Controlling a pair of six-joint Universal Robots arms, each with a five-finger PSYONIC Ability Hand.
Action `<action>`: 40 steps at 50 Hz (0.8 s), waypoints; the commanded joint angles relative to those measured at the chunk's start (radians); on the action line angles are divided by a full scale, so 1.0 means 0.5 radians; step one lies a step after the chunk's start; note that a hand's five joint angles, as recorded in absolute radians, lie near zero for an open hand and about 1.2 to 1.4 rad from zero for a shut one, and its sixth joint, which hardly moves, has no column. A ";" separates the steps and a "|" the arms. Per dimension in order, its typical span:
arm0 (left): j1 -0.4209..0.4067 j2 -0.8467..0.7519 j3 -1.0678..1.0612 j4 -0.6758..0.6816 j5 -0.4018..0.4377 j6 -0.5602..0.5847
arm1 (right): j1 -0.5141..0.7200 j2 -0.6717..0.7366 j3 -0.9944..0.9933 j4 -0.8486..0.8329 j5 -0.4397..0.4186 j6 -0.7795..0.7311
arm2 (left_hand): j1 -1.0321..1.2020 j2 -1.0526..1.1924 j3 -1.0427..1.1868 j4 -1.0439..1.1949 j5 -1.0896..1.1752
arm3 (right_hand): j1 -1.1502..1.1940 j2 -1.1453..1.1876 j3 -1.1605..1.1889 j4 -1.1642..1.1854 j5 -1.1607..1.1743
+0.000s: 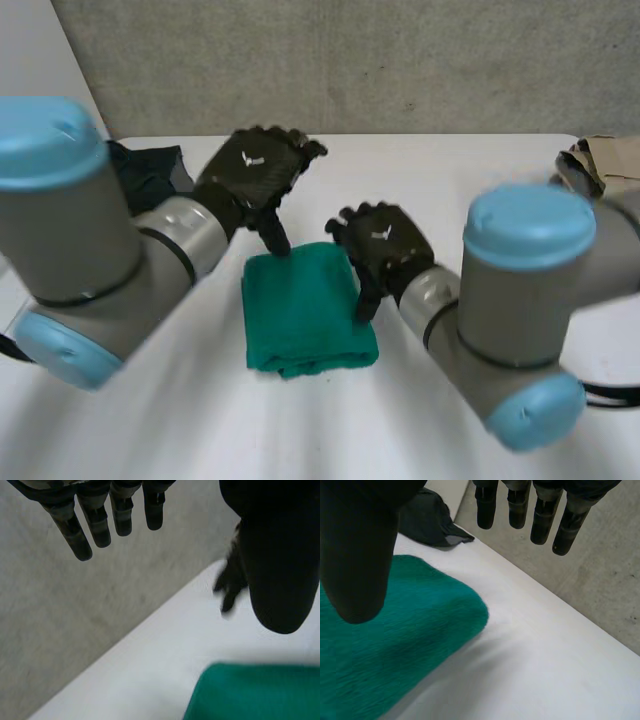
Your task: Fold the laundry.
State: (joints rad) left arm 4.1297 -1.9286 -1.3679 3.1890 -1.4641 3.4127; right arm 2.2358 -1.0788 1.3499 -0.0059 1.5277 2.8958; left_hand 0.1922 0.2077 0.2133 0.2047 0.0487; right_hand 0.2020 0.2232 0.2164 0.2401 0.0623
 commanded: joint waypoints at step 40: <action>0.267 0.259 0.002 -0.313 0.860 -0.232 | 0.290 0.636 -0.083 -0.676 0.080 -0.352 | 0.054 0.023 0.012 0.029 -0.008 | 0.599 0.557 0.571 0.523 0.530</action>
State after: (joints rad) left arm 4.2612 -1.8008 -1.3663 3.0328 -1.0341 3.2956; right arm 2.3807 -0.7910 1.3827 -0.3983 1.5851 2.7192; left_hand 0.1920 0.2077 0.2133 0.2047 0.0487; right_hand 0.2778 0.3269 0.3232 0.3186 0.1469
